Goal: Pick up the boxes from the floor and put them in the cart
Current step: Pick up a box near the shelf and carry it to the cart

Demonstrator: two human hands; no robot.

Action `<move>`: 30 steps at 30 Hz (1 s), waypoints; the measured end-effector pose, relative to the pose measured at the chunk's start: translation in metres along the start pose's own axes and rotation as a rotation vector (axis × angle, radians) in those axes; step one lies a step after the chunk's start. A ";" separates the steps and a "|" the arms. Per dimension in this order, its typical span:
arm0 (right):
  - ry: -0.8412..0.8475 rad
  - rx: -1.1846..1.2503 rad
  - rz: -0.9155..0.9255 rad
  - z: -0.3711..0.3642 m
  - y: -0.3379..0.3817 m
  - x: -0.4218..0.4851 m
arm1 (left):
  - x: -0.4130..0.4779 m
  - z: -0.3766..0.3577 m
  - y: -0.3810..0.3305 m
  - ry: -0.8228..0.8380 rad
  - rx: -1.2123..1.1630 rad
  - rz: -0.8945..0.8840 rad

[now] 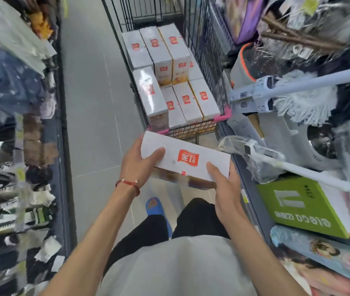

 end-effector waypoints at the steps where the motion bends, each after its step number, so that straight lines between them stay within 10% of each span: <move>1: -0.029 0.022 -0.002 -0.005 0.005 0.005 | 0.015 -0.003 -0.012 0.027 0.022 -0.011; 14: -0.346 0.252 0.061 0.003 0.082 0.123 | 0.168 -0.103 -0.135 0.283 0.138 -0.158; 30: -0.272 0.350 -0.067 -0.029 0.106 0.215 | 0.269 -0.153 -0.194 0.315 0.266 -0.129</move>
Point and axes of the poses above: each hand's wrist, its own x-axis towards the middle knuckle, its own z-axis out of the back of the hand, y = z × x, the point moved 9 cm from there along x, towards the middle knuckle, and after that the axes turned 7 degrees about -x, right-handed, at the moved point
